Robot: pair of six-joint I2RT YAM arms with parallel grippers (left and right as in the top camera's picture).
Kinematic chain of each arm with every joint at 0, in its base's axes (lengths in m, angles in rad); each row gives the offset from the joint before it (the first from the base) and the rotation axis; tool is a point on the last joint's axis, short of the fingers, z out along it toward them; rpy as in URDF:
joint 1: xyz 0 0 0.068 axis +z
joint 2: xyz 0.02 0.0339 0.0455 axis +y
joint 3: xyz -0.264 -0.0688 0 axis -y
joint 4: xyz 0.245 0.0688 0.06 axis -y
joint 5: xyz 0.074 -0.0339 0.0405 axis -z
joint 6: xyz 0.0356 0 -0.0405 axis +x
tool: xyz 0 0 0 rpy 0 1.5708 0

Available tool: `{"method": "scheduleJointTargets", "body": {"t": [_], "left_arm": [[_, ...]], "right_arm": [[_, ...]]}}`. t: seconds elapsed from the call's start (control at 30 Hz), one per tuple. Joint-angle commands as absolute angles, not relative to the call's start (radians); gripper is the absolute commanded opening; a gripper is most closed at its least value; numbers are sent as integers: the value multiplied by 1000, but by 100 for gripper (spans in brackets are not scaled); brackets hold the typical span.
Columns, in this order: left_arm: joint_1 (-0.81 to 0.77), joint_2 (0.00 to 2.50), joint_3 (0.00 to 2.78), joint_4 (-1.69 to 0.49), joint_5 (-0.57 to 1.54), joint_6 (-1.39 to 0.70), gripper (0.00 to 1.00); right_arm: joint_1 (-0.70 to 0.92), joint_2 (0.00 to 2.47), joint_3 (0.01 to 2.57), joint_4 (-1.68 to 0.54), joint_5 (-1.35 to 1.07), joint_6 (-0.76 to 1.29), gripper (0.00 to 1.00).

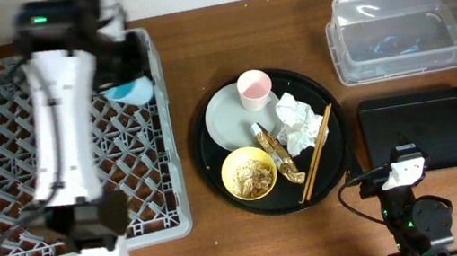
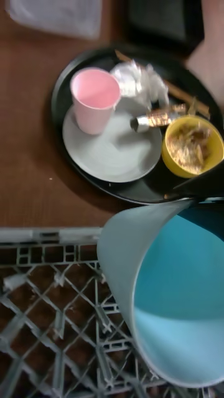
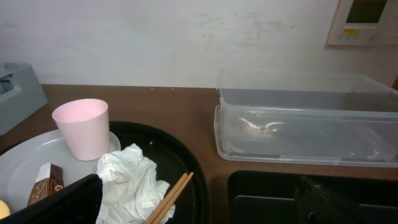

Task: Sort waste into correct bins and load items into the dishwasher rack
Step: 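Carry the light blue cup left over the dish rack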

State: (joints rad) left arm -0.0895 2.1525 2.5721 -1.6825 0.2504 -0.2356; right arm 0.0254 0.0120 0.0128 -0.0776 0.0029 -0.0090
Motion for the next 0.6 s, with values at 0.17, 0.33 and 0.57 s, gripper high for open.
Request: {"method": "scheduleJointTargets", "body": {"t": [0.17,0.33,0.57], "left_arm": [[204,2133,2375,-1641,821,47,1],[331,2133,2176,-1555,968,130,1],[485,2133,1890,-1341,1158,130,4]], "right_arm": [[19,4,6,-82,9,-15,99],[19,4,6,-82,9,-15,99],[19,4,6,-82,9,-15,99]]}}
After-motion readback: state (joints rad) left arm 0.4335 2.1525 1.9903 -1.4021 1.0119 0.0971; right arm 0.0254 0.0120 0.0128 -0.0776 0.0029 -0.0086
